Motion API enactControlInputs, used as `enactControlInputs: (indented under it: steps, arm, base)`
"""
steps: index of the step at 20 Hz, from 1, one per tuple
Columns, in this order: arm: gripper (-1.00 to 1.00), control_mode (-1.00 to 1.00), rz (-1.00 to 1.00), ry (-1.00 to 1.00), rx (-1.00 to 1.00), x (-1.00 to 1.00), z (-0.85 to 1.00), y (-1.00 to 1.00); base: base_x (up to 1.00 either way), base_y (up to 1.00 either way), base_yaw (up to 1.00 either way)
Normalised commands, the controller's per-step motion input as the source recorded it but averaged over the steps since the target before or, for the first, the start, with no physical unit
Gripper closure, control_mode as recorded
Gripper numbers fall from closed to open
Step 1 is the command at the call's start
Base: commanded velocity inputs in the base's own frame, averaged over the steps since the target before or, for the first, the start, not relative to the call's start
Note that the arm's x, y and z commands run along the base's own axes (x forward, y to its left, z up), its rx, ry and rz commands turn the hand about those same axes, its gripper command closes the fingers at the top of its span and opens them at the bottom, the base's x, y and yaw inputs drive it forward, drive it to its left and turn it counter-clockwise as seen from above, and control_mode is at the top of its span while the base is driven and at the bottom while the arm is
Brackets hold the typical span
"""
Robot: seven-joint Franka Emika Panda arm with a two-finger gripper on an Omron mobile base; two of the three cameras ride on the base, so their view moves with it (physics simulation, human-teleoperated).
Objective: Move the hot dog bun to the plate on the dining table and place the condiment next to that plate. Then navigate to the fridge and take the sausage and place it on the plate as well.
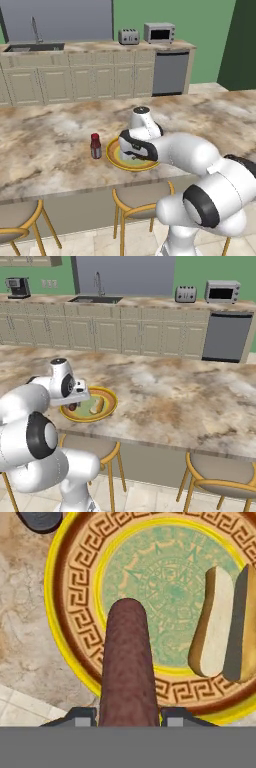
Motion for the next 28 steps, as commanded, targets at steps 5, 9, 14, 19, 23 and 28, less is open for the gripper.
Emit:
enactControlInputs:
  steps: [5, 9, 14, 19, 23, 28]
  arm:
    - [1.0, -1.0, 0.02, 0.0, 0.0, 0.58, -0.22, 0.13]
    - [1.0, -1.0, 0.0, 0.0, 0.0, 0.32, -0.26, 0.0]
    - [1.0, -1.0, 0.0, 0.0, 0.0, 0.19, -0.36, 0.0]
    - [1.0, -1.0, 0.0, -0.02, 0.0, 0.01, -0.25, 0.0]
    - [-1.0, -1.0, 0.0, -0.04, 0.0, 0.14, -0.16, 0.04]
    - [-1.0, -1.0, 0.0, -0.03, 0.0, -0.02, 0.06, 0.0]
  base:
    - [0.0, 0.0, 0.0]
    - [0.0, 0.0, 0.0]
    - [0.0, 0.0, 0.0]
    - [0.0, 0.0, 0.0]
    - [0.0, 0.0, 0.0]
    - [0.0, 0.0, 0.0]
